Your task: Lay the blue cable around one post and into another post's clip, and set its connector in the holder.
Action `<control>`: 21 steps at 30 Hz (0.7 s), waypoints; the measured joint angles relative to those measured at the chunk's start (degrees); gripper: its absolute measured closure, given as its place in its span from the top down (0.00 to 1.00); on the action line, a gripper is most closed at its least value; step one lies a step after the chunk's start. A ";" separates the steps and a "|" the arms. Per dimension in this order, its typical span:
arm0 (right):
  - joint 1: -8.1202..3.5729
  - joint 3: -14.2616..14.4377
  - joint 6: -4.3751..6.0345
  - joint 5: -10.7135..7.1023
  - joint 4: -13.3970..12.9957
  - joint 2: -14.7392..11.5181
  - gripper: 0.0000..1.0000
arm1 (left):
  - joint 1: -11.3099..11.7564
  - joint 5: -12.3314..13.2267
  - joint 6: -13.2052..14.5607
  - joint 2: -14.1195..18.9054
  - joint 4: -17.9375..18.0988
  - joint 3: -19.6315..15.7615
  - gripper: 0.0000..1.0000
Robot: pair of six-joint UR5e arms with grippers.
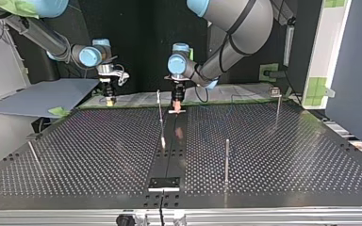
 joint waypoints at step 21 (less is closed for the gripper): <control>-0.61 -0.22 -0.70 -0.06 3.37 0.34 0.00 | 0.54 -0.11 6.86 0.79 -9.87 0.03 1.00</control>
